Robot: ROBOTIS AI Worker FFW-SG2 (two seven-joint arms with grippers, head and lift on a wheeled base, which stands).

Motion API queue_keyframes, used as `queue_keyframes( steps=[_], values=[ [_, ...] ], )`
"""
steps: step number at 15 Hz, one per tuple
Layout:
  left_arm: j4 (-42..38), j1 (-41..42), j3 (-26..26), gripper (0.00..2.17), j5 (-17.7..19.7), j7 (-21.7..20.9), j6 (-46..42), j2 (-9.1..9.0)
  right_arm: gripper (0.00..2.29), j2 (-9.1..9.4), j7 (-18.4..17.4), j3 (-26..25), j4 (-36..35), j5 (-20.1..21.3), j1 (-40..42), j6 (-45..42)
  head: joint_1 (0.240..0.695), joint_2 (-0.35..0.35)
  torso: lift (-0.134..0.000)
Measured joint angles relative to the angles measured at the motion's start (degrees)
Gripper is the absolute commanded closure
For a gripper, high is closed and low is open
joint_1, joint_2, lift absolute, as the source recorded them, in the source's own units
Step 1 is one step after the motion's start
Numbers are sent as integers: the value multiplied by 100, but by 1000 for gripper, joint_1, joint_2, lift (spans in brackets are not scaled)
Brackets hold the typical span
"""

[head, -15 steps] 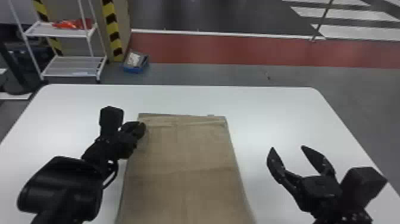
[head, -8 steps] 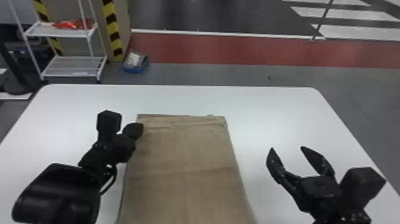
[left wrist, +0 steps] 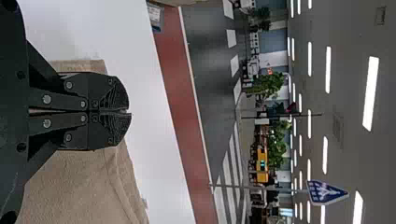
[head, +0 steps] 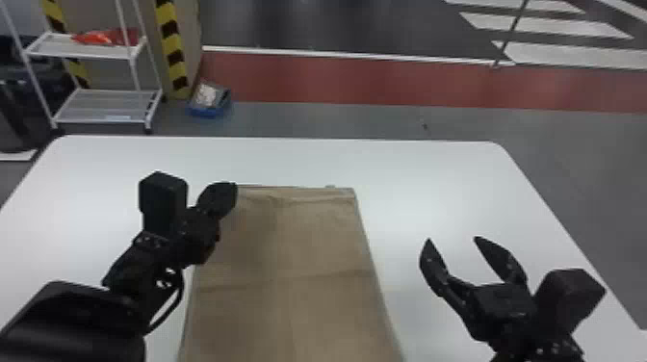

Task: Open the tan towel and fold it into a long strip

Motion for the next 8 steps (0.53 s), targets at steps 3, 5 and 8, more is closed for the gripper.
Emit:
queue_keyframes(
  steps=[3, 5, 8],
  values=[
    [-696, 364, -420, 1703, -149, -9, 216, 29, 167, 1, 2, 42, 28, 0, -22, 0, 695, -195, -125],
    [-1005, 515, -785, 1703, -272, -7, 311, 75, 167, 0, 2, 62, 46, -2, -29, 0, 695, -241, -125],
    [-1114, 605, -1286, 1703, -409, 5, 327, 94, 167, -18, 2, 78, 81, -24, -33, -15, 695, -289, -125]
  ],
)
